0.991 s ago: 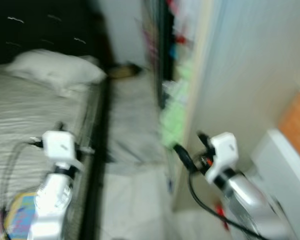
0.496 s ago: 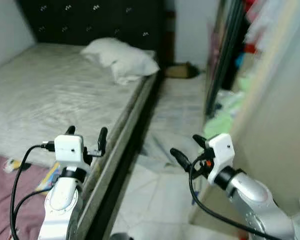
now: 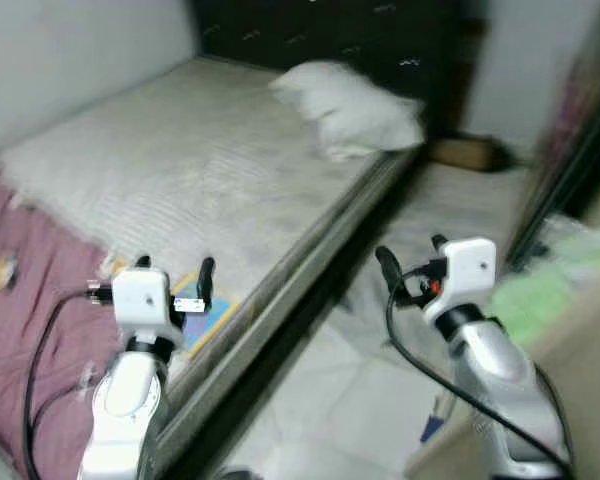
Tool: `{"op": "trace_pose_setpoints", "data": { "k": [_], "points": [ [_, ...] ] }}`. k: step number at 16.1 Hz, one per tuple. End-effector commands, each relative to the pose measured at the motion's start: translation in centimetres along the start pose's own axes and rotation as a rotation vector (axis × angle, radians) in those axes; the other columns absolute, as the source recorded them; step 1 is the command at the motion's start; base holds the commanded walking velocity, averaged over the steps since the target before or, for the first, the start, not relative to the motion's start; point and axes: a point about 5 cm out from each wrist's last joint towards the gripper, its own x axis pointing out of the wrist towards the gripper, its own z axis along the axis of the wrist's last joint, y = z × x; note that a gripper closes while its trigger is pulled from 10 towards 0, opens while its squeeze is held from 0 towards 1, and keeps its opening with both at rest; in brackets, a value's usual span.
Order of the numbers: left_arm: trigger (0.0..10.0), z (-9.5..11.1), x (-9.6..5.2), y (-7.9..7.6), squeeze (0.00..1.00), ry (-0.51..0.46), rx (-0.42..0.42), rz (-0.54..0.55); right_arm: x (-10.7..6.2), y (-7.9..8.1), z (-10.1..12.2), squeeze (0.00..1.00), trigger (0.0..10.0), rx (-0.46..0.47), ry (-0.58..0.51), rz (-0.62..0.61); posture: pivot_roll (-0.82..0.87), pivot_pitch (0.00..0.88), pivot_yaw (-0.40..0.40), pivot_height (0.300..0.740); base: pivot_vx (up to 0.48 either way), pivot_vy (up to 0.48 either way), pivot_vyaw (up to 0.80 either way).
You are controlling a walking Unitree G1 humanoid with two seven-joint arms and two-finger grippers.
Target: Clean up the room
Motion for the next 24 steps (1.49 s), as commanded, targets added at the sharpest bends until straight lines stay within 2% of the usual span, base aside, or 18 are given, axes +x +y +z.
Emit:
{"op": "trace_pose_setpoints", "data": {
  "k": [1,2,9,16,24],
  "points": [
    [10.0,0.2,0.1,0.4,0.0,0.002,0.015,0.015,0.0,0.3,-0.2,0.0,10.0,-0.003,-0.003,0.001,-0.08,0.0,0.039,0.74,0.0,0.0,0.8],
    [10.0,0.2,0.2,0.4,0.0,0.005,0.033,0.011,0.2,0.3,-0.2,0.0,10.0,-0.007,-0.011,-0.014,-0.08,0.0,0.04,0.74,0.0,0.0,0.8],
    [10.0,0.2,0.6,-0.1,0.0,0.005,0.012,0.004,0.6,0.0,-0.1,0.0,10.0,-0.037,-0.033,-0.025,-0.08,0.0,0.032,0.74,0.0,0.0,0.8],
    [10.0,0.4,0.9,-0.2,0.0,0.01,0.002,-0.016,0.6,1.3,-0.4,0.0,10.0,-0.01,-0.038,-0.016,-0.09,0.0,0.041,0.74,0.0,0.0,0.8],
    [10.0,0.5,0.9,-0.4,0.0,0.008,-0.033,-0.06,0.8,1.7,-0.1,0.0,10.0,-0.009,-0.061,-0.008,-0.09,0.0,0.058,0.74,0.0,0.0,0.8]
  ]
}}
